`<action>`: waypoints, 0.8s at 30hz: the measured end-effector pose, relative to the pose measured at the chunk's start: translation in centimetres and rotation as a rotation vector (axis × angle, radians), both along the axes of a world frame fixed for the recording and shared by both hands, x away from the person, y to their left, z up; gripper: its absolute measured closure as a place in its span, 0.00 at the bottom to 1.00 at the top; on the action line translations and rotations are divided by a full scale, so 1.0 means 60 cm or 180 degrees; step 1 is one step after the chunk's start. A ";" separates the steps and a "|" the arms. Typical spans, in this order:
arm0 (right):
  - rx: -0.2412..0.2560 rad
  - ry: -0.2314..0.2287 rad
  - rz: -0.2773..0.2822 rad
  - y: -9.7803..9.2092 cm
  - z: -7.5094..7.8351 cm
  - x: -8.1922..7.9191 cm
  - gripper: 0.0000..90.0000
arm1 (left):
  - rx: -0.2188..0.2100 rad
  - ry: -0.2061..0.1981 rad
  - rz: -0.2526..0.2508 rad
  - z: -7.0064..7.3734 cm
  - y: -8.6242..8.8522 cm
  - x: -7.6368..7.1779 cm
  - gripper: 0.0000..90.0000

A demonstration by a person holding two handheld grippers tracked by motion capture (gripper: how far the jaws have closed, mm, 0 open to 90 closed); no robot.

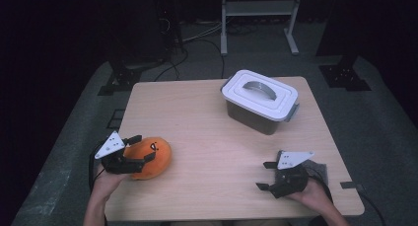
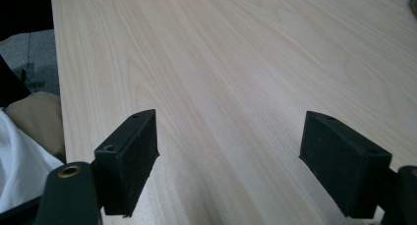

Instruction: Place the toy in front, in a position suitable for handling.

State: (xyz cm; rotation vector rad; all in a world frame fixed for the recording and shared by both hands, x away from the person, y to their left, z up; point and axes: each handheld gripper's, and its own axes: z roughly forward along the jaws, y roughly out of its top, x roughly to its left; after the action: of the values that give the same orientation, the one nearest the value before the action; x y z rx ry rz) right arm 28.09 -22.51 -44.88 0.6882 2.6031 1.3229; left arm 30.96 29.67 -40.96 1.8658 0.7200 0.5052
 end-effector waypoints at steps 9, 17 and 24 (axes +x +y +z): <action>-0.0010 -0.0005 0.0009 0.000 0.000 0.000 0.23 | 0.0135 0.0093 0.0029 -0.016 0.012 0.003 0.33; 0.0007 -0.0015 -0.0024 -0.003 0.001 0.001 0.23 | 0.0199 0.0102 0.0074 -0.039 0.012 0.010 0.34; 0.0052 -0.0053 -0.0094 -0.008 0.003 0.002 0.23 | 0.0273 0.0030 0.0090 -0.042 0.008 0.008 0.55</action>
State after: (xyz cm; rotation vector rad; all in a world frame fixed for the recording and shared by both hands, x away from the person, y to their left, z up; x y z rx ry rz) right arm 28.22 -22.98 -44.69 0.7124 2.5616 1.3372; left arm 31.45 30.15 -43.49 1.9412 0.7421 0.5536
